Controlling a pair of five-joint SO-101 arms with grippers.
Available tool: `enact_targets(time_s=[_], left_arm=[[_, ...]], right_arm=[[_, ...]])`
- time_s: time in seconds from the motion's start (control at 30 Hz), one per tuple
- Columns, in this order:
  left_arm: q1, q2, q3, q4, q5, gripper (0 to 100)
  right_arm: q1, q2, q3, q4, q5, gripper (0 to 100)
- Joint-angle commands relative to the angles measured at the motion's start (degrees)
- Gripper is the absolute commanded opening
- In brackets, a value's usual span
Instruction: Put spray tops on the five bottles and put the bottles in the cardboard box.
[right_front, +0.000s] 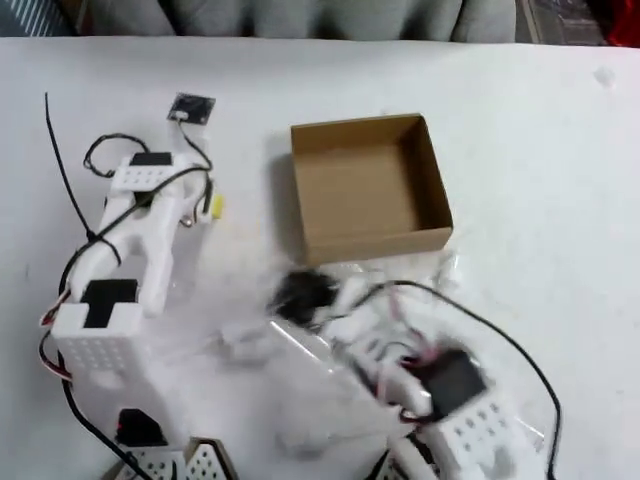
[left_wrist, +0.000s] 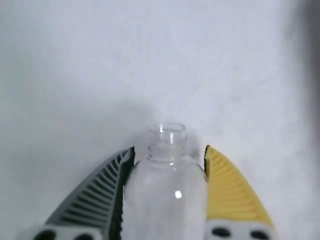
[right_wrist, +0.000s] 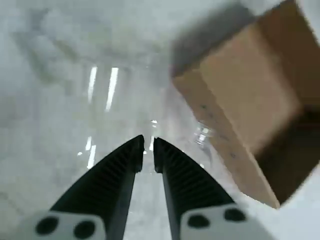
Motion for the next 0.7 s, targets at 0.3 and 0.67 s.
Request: enact_targets(time_s=[0.3, 0.67], left_arm=[[-1.8, -1.19, -2.46, -1.76, 0.88, 2], [-2.42, -2.86, -3.52, 6.24, 0.79, 36]], right_arm=[[-19.03, 11.74, 3.96, -12.09, -5.19, 4.1], [-4.79, 6.02, 14.95, -24.04, -8.0, 3.4]])
